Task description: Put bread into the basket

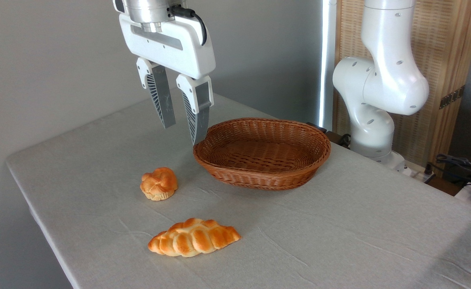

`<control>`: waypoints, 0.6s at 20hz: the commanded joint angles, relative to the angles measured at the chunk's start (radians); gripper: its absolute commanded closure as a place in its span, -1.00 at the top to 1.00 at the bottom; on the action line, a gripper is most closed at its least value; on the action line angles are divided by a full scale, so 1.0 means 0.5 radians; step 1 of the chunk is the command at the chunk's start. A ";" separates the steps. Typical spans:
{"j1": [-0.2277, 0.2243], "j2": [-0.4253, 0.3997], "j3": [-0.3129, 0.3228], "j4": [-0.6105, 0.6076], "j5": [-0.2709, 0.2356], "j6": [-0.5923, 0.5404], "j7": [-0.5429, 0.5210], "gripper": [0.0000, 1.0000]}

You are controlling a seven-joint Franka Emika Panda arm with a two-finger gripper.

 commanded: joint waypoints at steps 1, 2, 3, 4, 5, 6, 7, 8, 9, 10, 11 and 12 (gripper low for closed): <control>-0.003 0.005 -0.073 0.002 -0.067 -0.045 -0.031 1.00; -0.003 0.005 -0.082 -0.013 -0.101 -0.023 -0.031 1.00; -0.006 0.005 -0.085 -0.022 -0.116 0.001 -0.031 1.00; -0.009 0.005 -0.116 -0.065 -0.147 0.080 -0.031 1.00; -0.009 0.005 -0.143 -0.090 -0.159 0.130 -0.031 1.00; -0.009 0.005 -0.195 -0.141 -0.162 0.228 -0.031 1.00; -0.009 0.008 -0.220 -0.172 -0.159 0.277 -0.031 1.00; -0.012 0.008 -0.260 -0.230 -0.159 0.384 -0.031 1.00; -0.018 0.008 -0.275 -0.255 -0.153 0.437 -0.031 1.00; -0.055 0.011 -0.284 -0.304 -0.141 0.522 -0.031 1.00; -0.073 0.011 -0.285 -0.326 -0.135 0.556 -0.025 1.00; -0.104 0.017 -0.285 -0.369 -0.116 0.621 -0.019 1.00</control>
